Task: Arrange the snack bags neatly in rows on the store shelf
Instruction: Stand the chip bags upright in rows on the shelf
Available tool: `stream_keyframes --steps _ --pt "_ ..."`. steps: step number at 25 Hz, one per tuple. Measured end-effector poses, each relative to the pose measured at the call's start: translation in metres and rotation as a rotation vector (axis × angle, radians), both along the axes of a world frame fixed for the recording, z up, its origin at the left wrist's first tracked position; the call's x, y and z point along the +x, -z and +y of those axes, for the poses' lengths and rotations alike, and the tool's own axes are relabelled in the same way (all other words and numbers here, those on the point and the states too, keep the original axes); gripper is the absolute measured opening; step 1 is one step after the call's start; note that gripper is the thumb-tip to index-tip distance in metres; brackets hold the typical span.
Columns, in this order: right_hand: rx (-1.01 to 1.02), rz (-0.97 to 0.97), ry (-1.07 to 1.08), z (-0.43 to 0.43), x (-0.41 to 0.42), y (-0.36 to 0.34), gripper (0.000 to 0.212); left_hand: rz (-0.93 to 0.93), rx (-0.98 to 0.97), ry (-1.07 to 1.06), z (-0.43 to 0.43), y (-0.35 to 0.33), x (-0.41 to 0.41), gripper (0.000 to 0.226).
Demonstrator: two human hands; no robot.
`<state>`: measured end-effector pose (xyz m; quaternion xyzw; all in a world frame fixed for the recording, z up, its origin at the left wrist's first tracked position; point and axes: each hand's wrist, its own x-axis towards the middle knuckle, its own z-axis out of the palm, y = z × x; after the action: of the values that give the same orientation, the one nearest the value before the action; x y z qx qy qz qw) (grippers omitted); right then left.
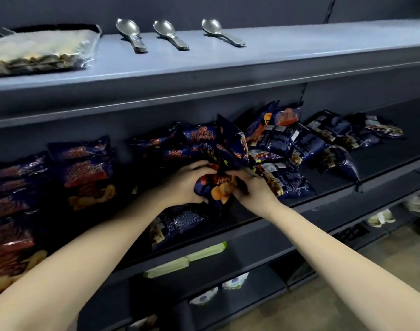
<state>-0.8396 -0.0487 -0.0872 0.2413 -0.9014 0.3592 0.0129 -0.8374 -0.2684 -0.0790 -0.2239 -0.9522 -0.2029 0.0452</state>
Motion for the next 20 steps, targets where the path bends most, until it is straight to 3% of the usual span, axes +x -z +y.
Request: stream_keyframes --steps 6,11,14,17,20 --pt "-0.198 0.076 -0.206 -0.050 0.011 -0.020 0.046 0.181 -0.080 -0.039 -0.047 -0.023 0.055 0.079" --pt "-0.109 -0.120 -0.395 -0.107 0.020 -0.023 0.064 0.235 -0.344 -0.165 -0.088 -0.033 0.115 0.091" --pt "-0.163 -0.239 -0.485 -0.136 0.030 -0.015 0.070 0.251 -0.441 -0.280 -0.111 -0.032 0.143 0.107" --pt "-0.297 -0.339 -0.503 -0.159 0.039 -0.007 0.055 0.247 -0.419 -0.473 -0.133 -0.027 0.160 0.112" --pt "-0.381 -0.355 -0.466 -0.176 0.043 -0.005 0.042 0.262 -0.306 -0.614 -0.144 -0.029 0.167 0.103"
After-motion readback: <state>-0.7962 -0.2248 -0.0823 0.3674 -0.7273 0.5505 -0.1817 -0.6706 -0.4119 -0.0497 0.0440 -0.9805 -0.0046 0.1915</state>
